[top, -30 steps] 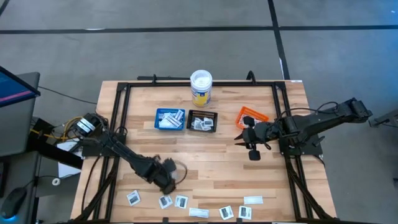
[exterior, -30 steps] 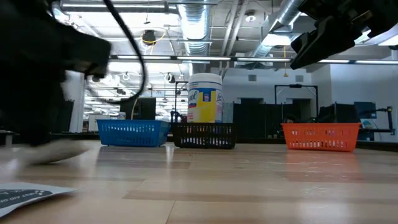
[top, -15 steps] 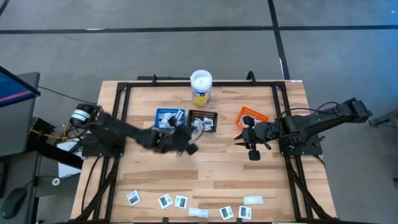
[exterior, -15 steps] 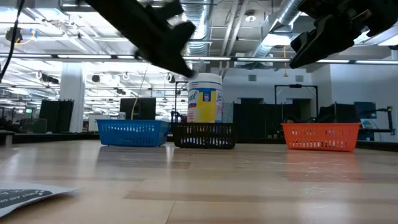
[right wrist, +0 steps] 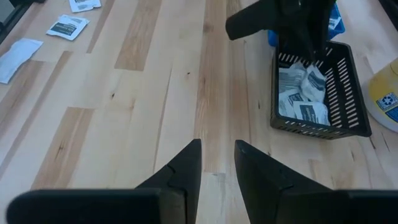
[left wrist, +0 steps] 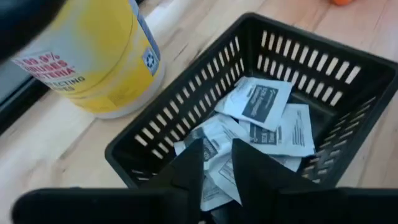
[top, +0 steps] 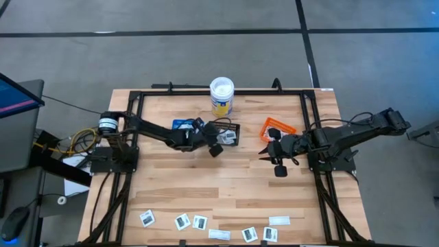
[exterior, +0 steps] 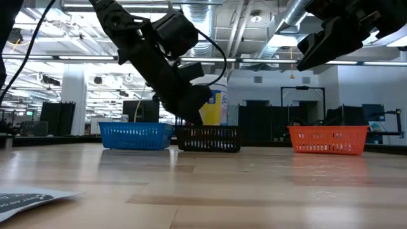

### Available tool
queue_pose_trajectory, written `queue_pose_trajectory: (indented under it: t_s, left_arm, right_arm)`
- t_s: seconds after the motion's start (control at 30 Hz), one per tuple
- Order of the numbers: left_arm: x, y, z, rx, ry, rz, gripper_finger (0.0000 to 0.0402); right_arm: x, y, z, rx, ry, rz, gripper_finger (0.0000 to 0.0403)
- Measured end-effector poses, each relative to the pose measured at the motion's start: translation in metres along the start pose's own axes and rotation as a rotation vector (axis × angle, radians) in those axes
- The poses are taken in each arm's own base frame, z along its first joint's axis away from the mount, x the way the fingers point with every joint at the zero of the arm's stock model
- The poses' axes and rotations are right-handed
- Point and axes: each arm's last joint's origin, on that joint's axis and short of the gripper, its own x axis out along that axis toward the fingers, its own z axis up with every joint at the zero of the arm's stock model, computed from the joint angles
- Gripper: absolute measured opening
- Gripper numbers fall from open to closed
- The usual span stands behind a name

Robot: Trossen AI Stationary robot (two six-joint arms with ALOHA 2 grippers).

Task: Pick & Place First Aid Supplies
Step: Put the black towelette pack into the black bin

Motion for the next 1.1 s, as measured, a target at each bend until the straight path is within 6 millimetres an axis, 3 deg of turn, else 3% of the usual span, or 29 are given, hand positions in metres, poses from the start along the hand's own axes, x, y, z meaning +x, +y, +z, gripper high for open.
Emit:
queue_pose_trajectory:
  t_s: [0.13, 0.4, 0.53, 0.83, 1.0, 1.1]
  left_arm:
    - [-0.010, -0.005, 0.005, -0.003, -0.028, -0.023, 0.0105]
    - [-0.064, -0.025, 0.023, -0.011, -0.143, -0.166, 0.0111]
    - [-0.094, -0.044, 0.023, -0.033, -0.149, -0.376, 0.0108]
    - [-0.147, -0.086, -0.001, -0.010, -0.093, -0.604, 0.0118]
    - [-0.166, -0.095, -0.024, 0.043, 0.034, -0.633, 0.0143]
    - [-0.175, -0.097, -0.039, -0.016, 0.178, -0.645, 0.0162]
  right_arm:
    - [0.000, 0.000, 0.000, -0.001, 0.000, 0.000, 0.0090]
    - [0.000, 0.000, 0.000, -0.002, 0.000, -0.002, 0.0090]
    - [0.000, 0.000, 0.000, -0.002, 0.000, -0.002, 0.0090]
    - [0.000, 0.000, 0.000, -0.002, 0.000, -0.001, 0.0090]
    - [0.000, 0.000, 0.000, -0.002, -0.001, -0.001, 0.0090]
    - [0.000, 0.000, 0.000, -0.002, -0.001, -0.001, 0.0090]
